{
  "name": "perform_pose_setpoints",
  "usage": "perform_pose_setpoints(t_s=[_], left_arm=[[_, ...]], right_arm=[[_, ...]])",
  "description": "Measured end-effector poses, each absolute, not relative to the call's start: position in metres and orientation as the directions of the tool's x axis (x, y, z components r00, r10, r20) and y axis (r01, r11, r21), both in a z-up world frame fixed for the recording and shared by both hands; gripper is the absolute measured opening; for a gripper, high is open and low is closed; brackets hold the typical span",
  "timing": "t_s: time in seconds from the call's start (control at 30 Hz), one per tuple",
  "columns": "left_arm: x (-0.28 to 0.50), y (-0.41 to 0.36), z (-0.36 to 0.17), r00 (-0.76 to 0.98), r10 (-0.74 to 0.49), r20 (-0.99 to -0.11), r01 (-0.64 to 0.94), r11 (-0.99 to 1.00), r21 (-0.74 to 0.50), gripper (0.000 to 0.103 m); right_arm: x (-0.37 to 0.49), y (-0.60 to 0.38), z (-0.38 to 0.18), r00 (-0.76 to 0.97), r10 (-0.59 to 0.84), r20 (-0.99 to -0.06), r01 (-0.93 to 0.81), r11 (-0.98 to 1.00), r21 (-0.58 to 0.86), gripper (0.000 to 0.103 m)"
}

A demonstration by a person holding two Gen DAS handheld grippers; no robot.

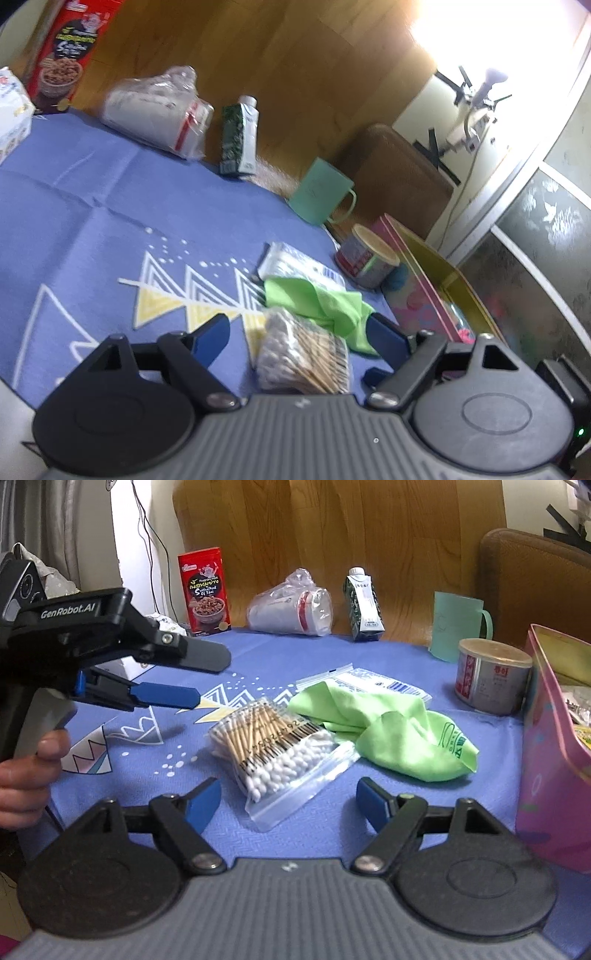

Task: Organize soft objects
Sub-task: 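Grasp the cotton swab bag with the right tool while the left tool pinches it, then carry the cotton swab bag into the pink tin and open both tools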

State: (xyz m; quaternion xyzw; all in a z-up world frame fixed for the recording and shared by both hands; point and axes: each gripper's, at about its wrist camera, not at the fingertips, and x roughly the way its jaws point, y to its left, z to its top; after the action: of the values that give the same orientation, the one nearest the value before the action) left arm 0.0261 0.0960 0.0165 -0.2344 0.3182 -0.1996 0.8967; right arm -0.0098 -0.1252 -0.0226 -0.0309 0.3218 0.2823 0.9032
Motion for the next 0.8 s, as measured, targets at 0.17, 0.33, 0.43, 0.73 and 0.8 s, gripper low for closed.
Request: perform_pose_setpoints(t_s=[0.17, 0.33, 0.43, 0.73, 0.8], left_arm=[[0.037, 0.073, 0.004, 0.670, -0.529, -0.521, 0.228, 0.815, -0.533, 0.056], [0.028, 0.061, 0.011, 0.693, -0.500, -0.518, 0.248, 0.841, -0.480, 0.054], [0.024, 0.065, 0.025, 0.708, -0.523, -0.474, 0.268, 0.820, -0.505, 0.054], [0.026, 0.040, 0.064, 0.730, -0.555, -0.399, 0.350, 0.805, -0.480, 0.054], [0.030, 0.030, 0.071, 0.724, -0.570, -0.388, 0.374, 0.797, -0.474, 0.054]], right_arm=[[-0.007, -0.121, -0.024, 0.629, 0.489, -0.604, -0.534, 0.837, 0.121, 0.067], [-0.006, -0.115, -0.023, 0.660, 0.460, -0.594, -0.521, 0.850, 0.080, 0.040], [-0.009, -0.120, -0.017, 0.687, 0.467, -0.557, -0.505, 0.858, 0.095, 0.039], [-0.025, -0.129, 0.011, 0.813, 0.408, -0.416, -0.450, 0.893, -0.005, 0.038], [-0.028, -0.136, 0.017, 0.839, 0.384, -0.385, -0.426, 0.904, -0.026, 0.038]])
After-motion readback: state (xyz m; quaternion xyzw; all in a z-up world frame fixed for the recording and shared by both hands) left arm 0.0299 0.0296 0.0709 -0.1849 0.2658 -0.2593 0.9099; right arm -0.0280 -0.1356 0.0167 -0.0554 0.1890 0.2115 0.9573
